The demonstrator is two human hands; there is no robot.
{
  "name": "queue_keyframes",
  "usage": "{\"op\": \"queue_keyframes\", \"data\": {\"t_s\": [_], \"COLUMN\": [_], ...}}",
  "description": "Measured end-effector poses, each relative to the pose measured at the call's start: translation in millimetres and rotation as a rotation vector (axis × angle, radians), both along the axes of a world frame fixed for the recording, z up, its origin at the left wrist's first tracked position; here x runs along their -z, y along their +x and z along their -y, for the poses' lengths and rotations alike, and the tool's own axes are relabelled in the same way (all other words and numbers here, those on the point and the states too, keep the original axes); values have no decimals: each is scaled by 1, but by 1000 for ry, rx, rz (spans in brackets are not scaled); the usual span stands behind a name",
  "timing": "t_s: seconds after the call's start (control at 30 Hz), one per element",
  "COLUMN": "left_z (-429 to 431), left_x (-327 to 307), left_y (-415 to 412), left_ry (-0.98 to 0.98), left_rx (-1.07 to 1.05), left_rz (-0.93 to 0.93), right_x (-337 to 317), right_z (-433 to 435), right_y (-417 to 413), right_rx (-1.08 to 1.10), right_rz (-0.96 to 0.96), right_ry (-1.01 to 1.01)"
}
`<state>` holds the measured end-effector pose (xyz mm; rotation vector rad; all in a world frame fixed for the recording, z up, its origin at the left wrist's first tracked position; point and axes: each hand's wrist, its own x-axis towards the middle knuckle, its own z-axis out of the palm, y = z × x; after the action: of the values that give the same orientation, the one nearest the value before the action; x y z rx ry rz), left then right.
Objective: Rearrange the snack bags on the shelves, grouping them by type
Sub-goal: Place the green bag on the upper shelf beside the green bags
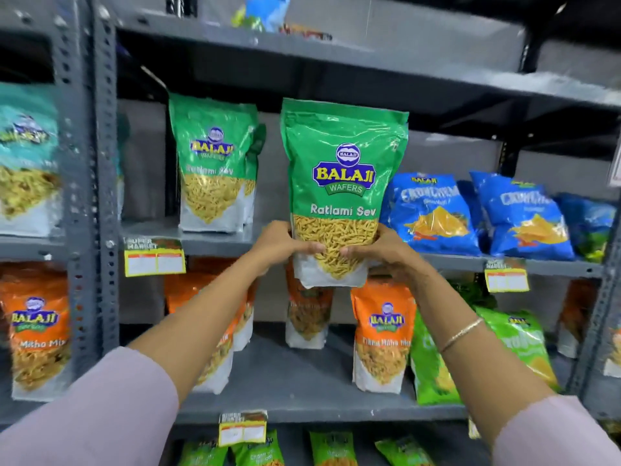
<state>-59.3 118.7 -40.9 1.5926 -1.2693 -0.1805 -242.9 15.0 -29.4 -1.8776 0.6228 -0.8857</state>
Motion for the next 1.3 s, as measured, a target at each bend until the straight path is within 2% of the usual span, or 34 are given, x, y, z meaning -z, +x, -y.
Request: {"op": "queue_keyframes", "data": {"t_s": [0.17,0.33,0.5,0.77,0.97,1.2,1.3], "left_z": [22,57,93,129,132,133,129], "left_x": [-63,-89,-81,-51,-47,-49,-46], "left_y": [10,27,49,72,74,70,62], "left_ry": [3,74,164,165,169,226,77], "left_rx": [-49,-64,1,-18,-55,-55,-186], "left_rz": [52,18,-95,-209,-166,-121,-116], "right_x": [-53,-78,-62,-42,-43,-35,-22], "right_z": [23,55,89,127,136,133,131], "right_y": [16,36,60,90,94,85,76], "right_rx": [-44,-39,-19,-38,-49,-108,55], "right_rz": [41,-14,-9,-87,-139,-73,32], "right_ry": [6,72,134,157,144,92,-60]}}
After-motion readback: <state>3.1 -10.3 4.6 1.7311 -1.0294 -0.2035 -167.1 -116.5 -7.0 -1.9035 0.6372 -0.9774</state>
